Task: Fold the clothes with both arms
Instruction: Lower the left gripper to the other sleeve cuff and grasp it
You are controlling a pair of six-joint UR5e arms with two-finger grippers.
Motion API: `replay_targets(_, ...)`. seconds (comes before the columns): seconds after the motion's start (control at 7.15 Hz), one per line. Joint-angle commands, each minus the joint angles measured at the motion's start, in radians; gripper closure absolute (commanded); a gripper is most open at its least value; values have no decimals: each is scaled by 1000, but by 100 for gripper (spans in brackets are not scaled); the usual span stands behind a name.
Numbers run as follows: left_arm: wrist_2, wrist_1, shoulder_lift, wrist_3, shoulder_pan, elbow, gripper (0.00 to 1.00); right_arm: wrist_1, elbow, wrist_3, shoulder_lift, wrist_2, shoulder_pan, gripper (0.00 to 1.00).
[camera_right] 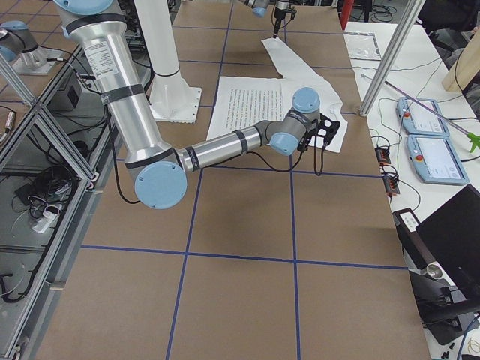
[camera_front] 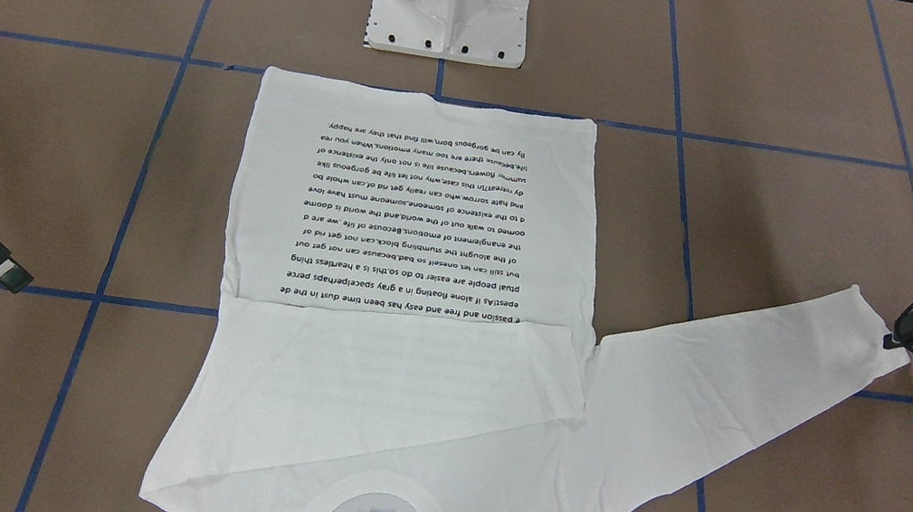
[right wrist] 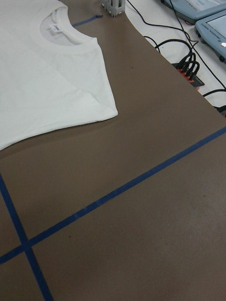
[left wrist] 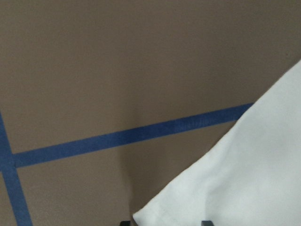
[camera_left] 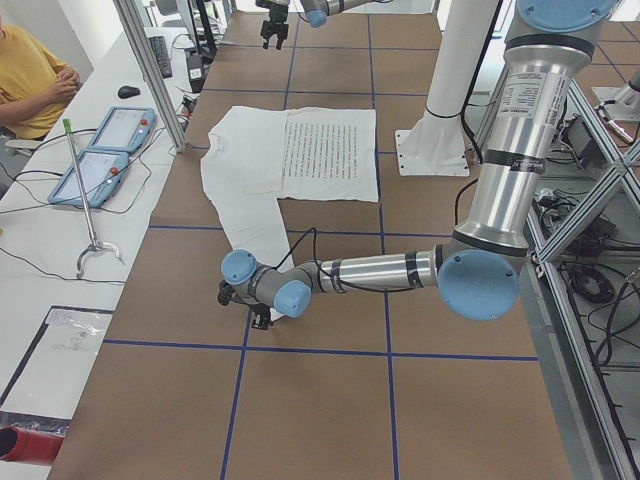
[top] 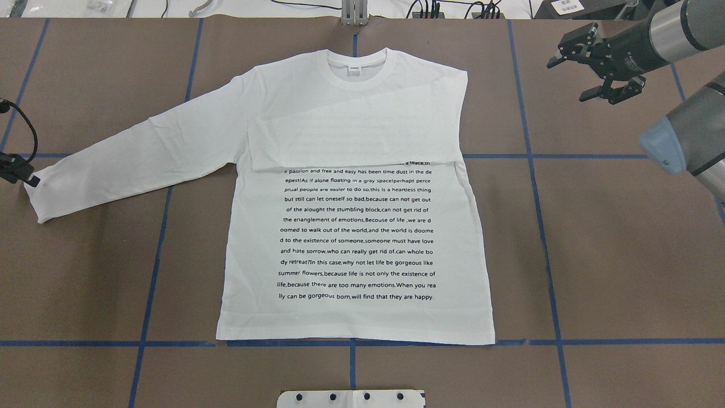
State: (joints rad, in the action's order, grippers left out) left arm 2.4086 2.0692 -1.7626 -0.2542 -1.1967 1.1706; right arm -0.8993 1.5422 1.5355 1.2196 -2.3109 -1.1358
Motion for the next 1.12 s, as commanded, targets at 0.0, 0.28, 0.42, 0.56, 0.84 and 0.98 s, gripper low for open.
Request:
replay_targets(0.0,-5,0,0,4,0,-9,43,0,-1,0,0,-1,1,0)
replay_targets(0.28,-6,0,0,4,0,-11,56,-1,-1,0,-2,-1,1,0)
replay_targets(0.42,-6,0,0,0,0,-12,71,-1,-1,0,-2,-2,1,0)
replay_targets(0.56,-8,-1,0,1,0,-12,82,-1,-1,0,0,-4,1,0)
replay_targets(0.84,-8,-3,0,0,12,-11,100,-4,-4,0,0,-4,1,0)
replay_targets(0.98,-6,-3,0,-2,12,-5,100,-4,-2,0,-2,-4,1,0)
